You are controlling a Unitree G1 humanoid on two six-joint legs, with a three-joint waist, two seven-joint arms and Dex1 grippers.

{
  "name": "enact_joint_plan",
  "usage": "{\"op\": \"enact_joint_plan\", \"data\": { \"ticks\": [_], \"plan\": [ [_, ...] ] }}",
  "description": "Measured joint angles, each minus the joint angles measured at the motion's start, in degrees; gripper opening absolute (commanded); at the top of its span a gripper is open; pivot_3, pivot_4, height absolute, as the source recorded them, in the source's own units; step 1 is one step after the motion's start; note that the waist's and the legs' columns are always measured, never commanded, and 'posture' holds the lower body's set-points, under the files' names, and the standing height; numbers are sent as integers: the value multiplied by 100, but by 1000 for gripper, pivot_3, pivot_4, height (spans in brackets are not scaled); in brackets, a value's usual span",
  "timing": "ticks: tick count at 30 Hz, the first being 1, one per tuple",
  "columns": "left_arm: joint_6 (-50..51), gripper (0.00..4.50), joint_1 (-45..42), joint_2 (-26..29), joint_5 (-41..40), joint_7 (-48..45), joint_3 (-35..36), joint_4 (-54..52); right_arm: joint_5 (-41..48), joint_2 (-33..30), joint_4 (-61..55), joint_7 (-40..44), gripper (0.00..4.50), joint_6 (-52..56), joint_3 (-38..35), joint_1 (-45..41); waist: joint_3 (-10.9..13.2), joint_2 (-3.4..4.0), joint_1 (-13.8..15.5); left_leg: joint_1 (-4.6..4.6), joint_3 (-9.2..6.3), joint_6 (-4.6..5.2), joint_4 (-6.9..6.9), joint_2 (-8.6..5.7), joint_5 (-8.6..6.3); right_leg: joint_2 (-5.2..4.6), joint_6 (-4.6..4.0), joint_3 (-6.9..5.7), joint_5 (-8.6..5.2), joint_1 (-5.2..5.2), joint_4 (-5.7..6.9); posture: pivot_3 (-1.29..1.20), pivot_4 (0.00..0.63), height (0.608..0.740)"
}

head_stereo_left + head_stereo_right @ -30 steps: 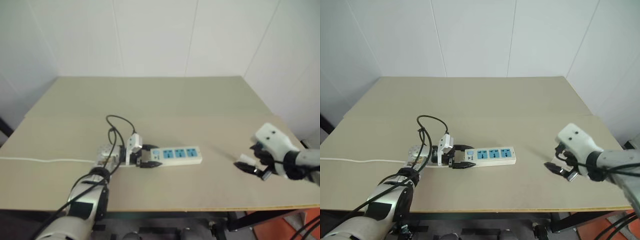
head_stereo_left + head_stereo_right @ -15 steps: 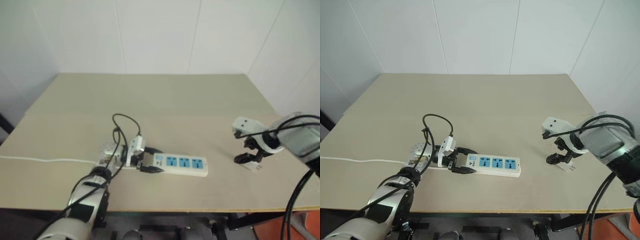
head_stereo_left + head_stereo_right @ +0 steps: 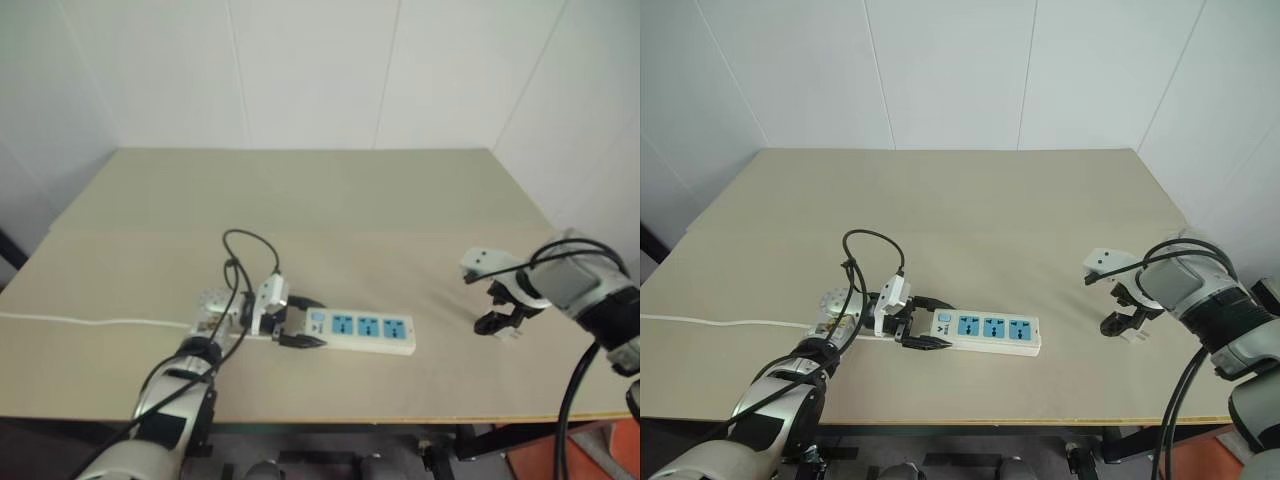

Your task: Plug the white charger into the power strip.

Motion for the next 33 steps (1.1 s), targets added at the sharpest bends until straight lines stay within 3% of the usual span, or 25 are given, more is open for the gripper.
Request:
{"op": "enact_joint_plan", "data": {
  "ticks": [3,5,15,24,26,30,33],
  "plan": [
    [-3,3263,21,6,0,7,1,-30,-95,80,208,7,4500,-80,-12,24,-1,2,-2,4,0,0,0,0,0,1,-1,0,-1,0,5,0,150,740],
    [-3,3263,24,7,0,10,1,-35,-165,126,327,13,4123,-151,-33,43,-2,3,-2,4,0,0,0,0,0,1,-2,0,-1,0,7,0,150,740],
    [-35,3263,43,12,2,36,-1,-43,-336,311,619,90,1138,-292,-178,48,-4,6,-3,8,0,-1,0,0,1,1,-2,1,-1,3,9,0,150,740],
    [120,3263,59,28,-4,28,1,-113,-415,337,290,-27,1138,-209,-595,208,-5,10,-11,7,1,-1,0,-1,1,1,-2,3,-1,0,12,0,150,740],
    [273,3263,55,71,-11,17,7,-129,-88,485,-107,-136,1138,-148,-1293,256,-5,11,-23,8,-1,-1,-1,-1,1,3,-2,3,-1,0,13,0,150,740],
    [451,3263,39,92,-6,-2,-28,-151,1218,1371,-1136,-658,1138,-427,-3763,723,-9,3,-19,16,-12,0,-5,1,1,6,-3,-4,-1,15,12,0,150,740],
    [517,3263,34,159,1,-37,-52,-184,1974,1883,-1537,-641,1138,-862,-4665,1421,-12,-2,3,16,-15,0,-2,-1,0,3,-2,-6,0,26,13,0,150,740]
  ]
}}
